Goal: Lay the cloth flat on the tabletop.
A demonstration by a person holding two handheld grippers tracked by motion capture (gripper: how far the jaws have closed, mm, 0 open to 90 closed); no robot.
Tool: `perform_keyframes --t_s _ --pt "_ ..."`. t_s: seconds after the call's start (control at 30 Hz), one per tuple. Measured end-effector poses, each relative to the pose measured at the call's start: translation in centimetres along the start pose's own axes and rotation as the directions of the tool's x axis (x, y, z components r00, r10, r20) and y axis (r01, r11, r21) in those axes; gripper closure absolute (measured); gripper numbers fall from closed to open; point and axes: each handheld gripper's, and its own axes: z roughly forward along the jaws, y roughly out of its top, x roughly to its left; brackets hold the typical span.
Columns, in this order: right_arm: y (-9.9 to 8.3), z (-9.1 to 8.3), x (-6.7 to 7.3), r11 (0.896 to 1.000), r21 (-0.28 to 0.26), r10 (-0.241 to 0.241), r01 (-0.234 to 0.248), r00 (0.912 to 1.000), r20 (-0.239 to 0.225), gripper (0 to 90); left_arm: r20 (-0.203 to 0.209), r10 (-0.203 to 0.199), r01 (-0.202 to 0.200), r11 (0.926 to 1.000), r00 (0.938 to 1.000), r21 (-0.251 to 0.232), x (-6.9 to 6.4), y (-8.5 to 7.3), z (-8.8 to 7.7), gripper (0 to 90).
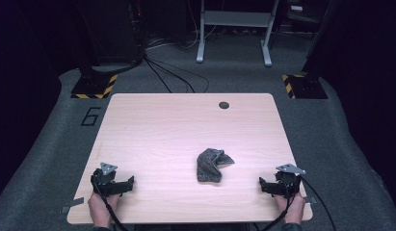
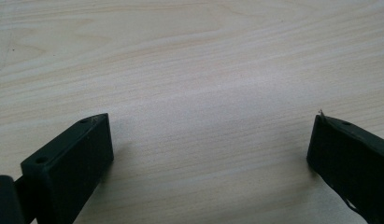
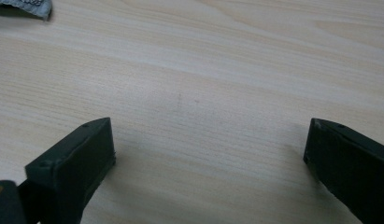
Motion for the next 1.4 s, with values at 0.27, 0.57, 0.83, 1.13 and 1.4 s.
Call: perform_keyframes --t_s 0.27,0.57,0.83,1.13,1.4 --pt "0.0 0.0 0.1 1.000 -0.008 0.018 -0.018 0.9998 0.007 3.3 -0.001 -0.003 0.003 1.0000 1.0000 0.000 0.0 0.1 0.1 0.2" --pt "0.0 -0.1 0.0 1.000 -0.008 0.012 -0.012 0.9999 0.009 3.3 -0.002 -0.003 0.003 1.0000 1.0000 -0.001 0.0 0.1 0.1 0.3" --pt "0.3 -0.2 -0.5 0.998 0.005 0.062 -0.061 0.9966 -0.055 0.0 -0.002 0.005 -0.005 1.0000 1.0000 0.007 0.0 0.1 0.1 0.3" --pt "3.5 -1.9 2.0 0.998 -0.039 0.042 -0.049 0.9862 -0.160 0.0 -0.002 -0.003 0.003 1.0000 1.0000 0.006 0.0 0.1 0.1 0.4" --pt "7.7 -1.5 6.8 0.997 -0.073 -0.058 0.039 0.9611 -0.270 0.0 -0.002 -0.004 0.004 1.0000 1.0000 0.006 0.0 0.1 0.1 0.4"
